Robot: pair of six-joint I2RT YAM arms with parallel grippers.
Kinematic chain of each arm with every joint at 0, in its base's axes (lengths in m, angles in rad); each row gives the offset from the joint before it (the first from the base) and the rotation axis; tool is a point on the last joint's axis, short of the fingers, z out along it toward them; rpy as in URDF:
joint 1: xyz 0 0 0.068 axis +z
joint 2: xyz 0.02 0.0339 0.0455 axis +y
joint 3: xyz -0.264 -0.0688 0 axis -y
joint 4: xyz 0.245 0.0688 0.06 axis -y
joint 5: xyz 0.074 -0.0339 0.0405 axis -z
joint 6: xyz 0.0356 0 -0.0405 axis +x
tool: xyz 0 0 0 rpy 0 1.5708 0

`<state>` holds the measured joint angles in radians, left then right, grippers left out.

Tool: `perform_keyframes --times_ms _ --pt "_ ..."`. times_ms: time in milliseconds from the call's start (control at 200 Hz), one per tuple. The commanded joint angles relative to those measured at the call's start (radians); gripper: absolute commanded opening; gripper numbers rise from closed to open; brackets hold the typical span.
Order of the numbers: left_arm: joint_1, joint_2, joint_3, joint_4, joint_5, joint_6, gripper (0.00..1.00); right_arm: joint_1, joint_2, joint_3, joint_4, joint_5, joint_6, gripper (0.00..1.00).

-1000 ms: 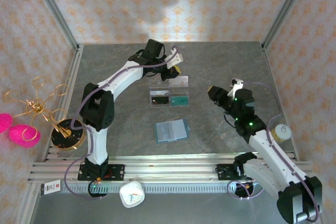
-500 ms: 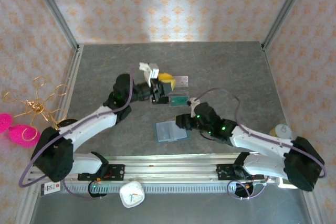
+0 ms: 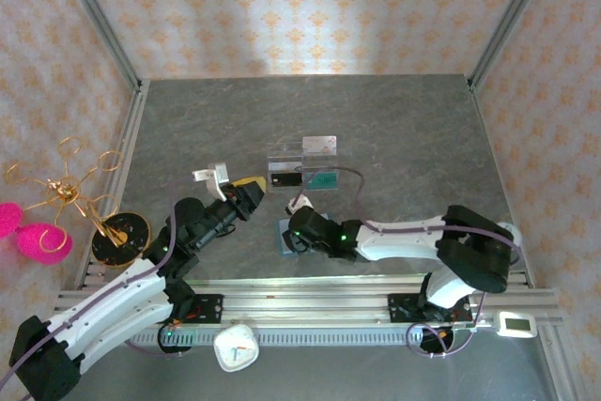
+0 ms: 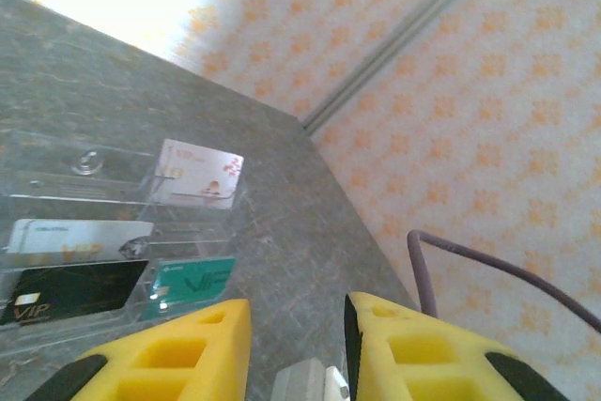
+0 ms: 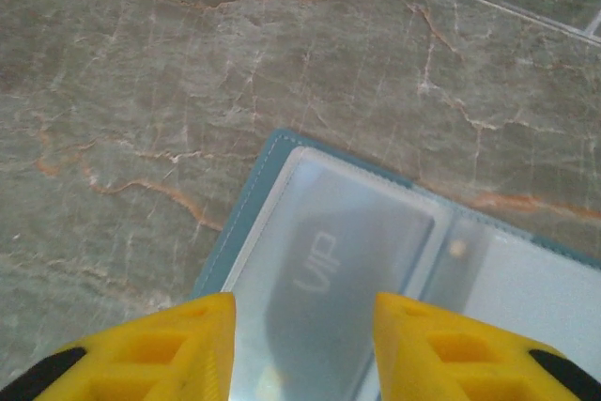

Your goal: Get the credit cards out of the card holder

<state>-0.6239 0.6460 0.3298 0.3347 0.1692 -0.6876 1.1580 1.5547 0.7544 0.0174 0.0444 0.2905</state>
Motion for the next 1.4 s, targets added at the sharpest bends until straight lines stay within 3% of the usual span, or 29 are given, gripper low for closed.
perform_keyframes --times_ms 0,235,370,531,631,866,1201,1397 --pt "0.000 -0.020 -0.031 -0.092 -0.073 -0.057 0.31 0.018 0.062 0.047 -0.042 0.087 -0.022 0.42" --pt "0.000 0.008 -0.054 -0.069 -0.062 -0.078 0.31 0.049 0.151 0.094 -0.115 0.144 -0.023 0.42" --pt "0.000 0.041 -0.039 -0.076 -0.044 -0.065 0.30 0.050 0.189 0.096 -0.147 0.141 -0.009 0.36" --pt "0.000 0.056 -0.042 -0.095 -0.026 -0.057 0.28 0.051 0.190 0.078 -0.127 0.134 0.043 0.10" --pt "-0.002 0.074 -0.063 -0.085 -0.003 -0.067 0.24 0.042 0.120 0.022 -0.020 0.109 0.091 0.00" --pt "-0.058 0.188 -0.129 0.014 0.025 -0.105 0.00 0.005 -0.056 -0.125 0.248 0.030 0.230 0.00" --pt "-0.184 0.506 -0.079 0.153 0.026 -0.099 0.00 0.004 -0.125 -0.203 0.324 0.018 0.321 0.00" --pt "-0.214 0.682 0.014 0.164 0.066 -0.069 0.00 0.006 -0.258 -0.256 0.286 0.095 0.379 0.35"
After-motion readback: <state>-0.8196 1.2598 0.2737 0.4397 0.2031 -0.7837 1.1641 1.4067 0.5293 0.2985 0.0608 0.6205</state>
